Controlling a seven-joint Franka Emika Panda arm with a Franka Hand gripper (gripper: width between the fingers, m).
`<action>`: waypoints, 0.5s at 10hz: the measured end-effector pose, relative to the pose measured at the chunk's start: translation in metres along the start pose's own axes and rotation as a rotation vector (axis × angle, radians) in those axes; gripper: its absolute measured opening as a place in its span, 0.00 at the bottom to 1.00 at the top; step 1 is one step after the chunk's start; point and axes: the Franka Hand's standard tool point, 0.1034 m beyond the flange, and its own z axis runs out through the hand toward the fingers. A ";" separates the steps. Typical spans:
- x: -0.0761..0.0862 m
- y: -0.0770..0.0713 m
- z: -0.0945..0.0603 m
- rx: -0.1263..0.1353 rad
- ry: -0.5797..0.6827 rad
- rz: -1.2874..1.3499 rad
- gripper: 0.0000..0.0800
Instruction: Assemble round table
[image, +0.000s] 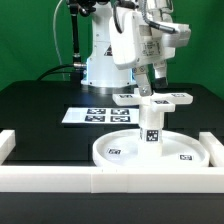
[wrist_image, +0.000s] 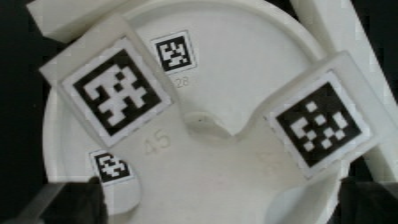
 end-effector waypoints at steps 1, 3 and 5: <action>-0.004 0.002 0.000 -0.029 -0.005 -0.123 0.81; -0.013 0.001 -0.003 -0.070 -0.025 -0.373 0.81; -0.018 -0.003 -0.004 -0.083 -0.046 -0.534 0.81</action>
Offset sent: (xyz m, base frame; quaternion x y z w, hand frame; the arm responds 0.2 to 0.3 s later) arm 0.0190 0.0133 0.0119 -0.0725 -0.0506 -0.2422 0.9662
